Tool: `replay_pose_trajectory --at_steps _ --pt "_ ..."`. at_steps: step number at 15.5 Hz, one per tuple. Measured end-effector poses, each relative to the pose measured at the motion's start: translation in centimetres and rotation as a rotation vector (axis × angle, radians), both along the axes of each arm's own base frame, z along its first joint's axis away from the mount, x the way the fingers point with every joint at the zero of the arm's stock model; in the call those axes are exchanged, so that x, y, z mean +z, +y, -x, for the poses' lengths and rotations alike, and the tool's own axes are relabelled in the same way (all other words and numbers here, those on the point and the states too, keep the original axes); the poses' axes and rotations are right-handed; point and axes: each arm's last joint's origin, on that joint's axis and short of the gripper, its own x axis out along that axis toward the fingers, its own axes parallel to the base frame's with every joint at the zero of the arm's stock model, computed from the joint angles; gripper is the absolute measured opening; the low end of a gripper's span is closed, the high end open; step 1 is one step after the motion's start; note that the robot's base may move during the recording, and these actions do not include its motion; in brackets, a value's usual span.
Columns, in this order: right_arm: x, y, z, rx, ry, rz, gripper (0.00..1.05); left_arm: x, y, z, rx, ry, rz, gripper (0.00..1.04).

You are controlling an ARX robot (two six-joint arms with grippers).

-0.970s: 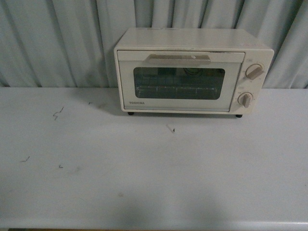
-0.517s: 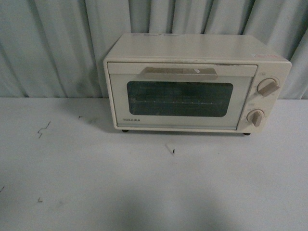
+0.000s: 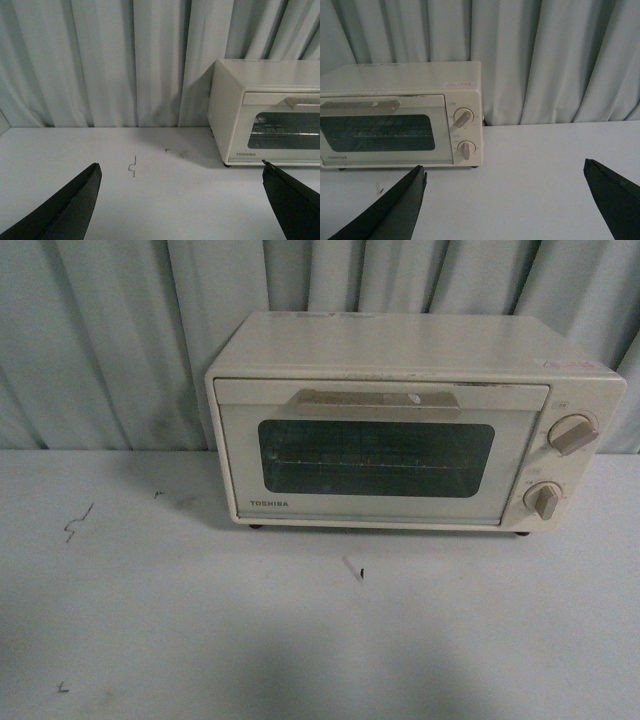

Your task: Open oven

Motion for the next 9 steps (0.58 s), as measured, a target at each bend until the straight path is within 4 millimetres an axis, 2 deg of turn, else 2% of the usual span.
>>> replay_pose_trajectory --at_steps 3,4,5,7,9 --pt "0.0 0.0 0.0 0.000 0.000 0.000 0.98 0.0 0.0 0.0 0.000 0.002 0.000 0.98" --pt "0.0 0.0 0.0 0.000 0.000 0.000 0.98 -0.1 -0.3 -0.1 0.013 0.207 0.145 0.98" --pt "0.0 0.0 0.0 0.000 -0.001 0.000 0.98 0.8 -1.3 -1.7 0.010 0.307 0.356 0.98" --pt "0.0 0.0 0.0 0.000 0.000 0.000 0.98 0.8 -3.6 -4.7 0.023 0.395 0.759 0.98" --pt "0.0 0.0 0.0 0.000 0.000 0.000 0.98 -0.9 -5.2 -6.9 0.093 0.484 1.028 0.98"
